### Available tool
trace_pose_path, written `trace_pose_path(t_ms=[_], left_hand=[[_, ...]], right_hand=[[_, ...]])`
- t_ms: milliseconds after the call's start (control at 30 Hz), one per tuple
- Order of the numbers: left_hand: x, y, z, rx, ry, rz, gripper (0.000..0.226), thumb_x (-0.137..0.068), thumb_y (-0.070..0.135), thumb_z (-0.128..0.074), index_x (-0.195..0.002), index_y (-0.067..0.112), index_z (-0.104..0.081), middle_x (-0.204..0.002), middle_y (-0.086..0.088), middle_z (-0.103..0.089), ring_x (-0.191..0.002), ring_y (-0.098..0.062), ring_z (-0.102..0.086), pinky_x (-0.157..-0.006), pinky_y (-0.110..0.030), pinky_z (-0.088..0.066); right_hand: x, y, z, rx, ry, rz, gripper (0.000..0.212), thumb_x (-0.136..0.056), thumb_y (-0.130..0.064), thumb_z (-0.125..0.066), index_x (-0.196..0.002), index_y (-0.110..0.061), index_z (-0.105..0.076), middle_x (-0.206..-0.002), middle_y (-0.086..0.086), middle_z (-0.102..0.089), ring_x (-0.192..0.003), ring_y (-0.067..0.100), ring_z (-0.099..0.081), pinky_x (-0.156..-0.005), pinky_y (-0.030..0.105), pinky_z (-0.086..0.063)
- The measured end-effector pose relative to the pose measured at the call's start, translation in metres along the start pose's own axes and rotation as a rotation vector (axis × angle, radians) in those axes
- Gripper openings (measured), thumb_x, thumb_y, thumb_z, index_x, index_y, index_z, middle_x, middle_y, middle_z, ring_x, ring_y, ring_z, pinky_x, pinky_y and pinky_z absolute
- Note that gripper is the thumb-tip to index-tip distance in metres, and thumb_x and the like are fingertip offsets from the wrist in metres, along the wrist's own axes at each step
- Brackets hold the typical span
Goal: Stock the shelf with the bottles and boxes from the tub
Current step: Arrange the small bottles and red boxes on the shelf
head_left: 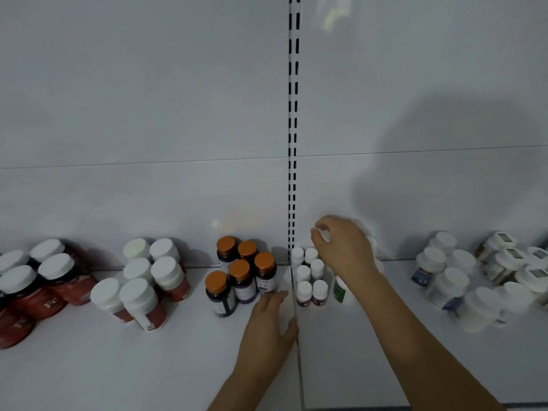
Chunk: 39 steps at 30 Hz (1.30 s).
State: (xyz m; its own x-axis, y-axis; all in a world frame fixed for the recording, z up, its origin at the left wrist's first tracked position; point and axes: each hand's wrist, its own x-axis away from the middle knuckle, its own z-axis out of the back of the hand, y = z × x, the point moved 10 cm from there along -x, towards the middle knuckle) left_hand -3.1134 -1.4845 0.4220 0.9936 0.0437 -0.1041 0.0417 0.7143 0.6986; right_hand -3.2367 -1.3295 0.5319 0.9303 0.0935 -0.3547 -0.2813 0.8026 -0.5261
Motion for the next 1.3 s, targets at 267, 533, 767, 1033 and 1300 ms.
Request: trace_pose_path(t_ms=[267, 533, 767, 1033, 1300], left_hand=[[0.056, 0.002, 0.070, -0.047, 0.133, -0.047, 0.044, -0.094, 0.044, -0.055, -0.137, 0.037, -0.045, -0.129, 0.025, -0.045, -0.119, 0.006, -0.045, -0.098, -0.013, -0.040], [0.136, -0.050, 0.160, -0.157, 0.381, 0.216, 0.043, -0.095, 0.051, -0.049, -0.137, 0.045, -0.040, -0.131, 0.031, -0.039, -0.121, 0.008, -0.042, -0.097, -0.008, -0.039], [0.206, -0.113, 0.229, -0.252, 0.482, 0.444, 0.051, -0.094, 0.057, -0.047, -0.142, 0.047, -0.031, -0.142, 0.030, -0.033, -0.123, 0.014, -0.029, -0.096, 0.003, -0.018], [0.274, -0.226, 0.327, -0.185, 0.609, 0.555, 0.057, -0.091, 0.061, -0.050, -0.143, 0.050, -0.028, -0.147, 0.031, -0.027, -0.132, 0.006, -0.033, -0.109, -0.019, -0.037], [0.343, -0.314, 0.463, -0.154, 0.720, 0.579, 0.055, -0.091, 0.058, -0.052, -0.141, 0.052, -0.030, -0.142, 0.034, -0.028, -0.129, 0.008, -0.032, -0.108, -0.021, -0.040]], right_hand=[[0.026, -0.119, 0.024, -0.332, 0.087, 0.258, 0.029, -0.097, -0.034, -0.055, -0.119, -0.019, -0.065, -0.115, -0.006, -0.065, -0.109, 0.012, -0.056, -0.094, 0.022, -0.042], [0.080, -0.262, -0.040, -0.572, -0.138, 0.531, 0.043, -0.095, -0.045, -0.044, -0.130, -0.022, -0.056, -0.128, -0.009, -0.058, -0.116, 0.006, -0.051, -0.094, 0.010, -0.038], [0.136, -0.376, -0.105, -0.622, -0.338, 0.721, 0.049, -0.096, -0.049, -0.045, -0.137, -0.023, -0.049, -0.135, -0.008, -0.053, -0.124, 0.006, -0.045, -0.098, 0.004, -0.027], [0.185, -0.519, -0.178, -0.614, -0.416, 0.814, 0.057, -0.094, -0.055, -0.039, -0.141, -0.023, -0.046, -0.138, -0.008, -0.050, -0.129, 0.006, -0.040, -0.103, 0.014, -0.028], [0.225, -0.671, -0.241, -0.646, -0.452, 0.887, 0.060, -0.094, -0.057, -0.037, -0.143, -0.022, -0.043, -0.143, -0.004, -0.047, -0.132, 0.012, -0.042, -0.106, 0.020, -0.039]])
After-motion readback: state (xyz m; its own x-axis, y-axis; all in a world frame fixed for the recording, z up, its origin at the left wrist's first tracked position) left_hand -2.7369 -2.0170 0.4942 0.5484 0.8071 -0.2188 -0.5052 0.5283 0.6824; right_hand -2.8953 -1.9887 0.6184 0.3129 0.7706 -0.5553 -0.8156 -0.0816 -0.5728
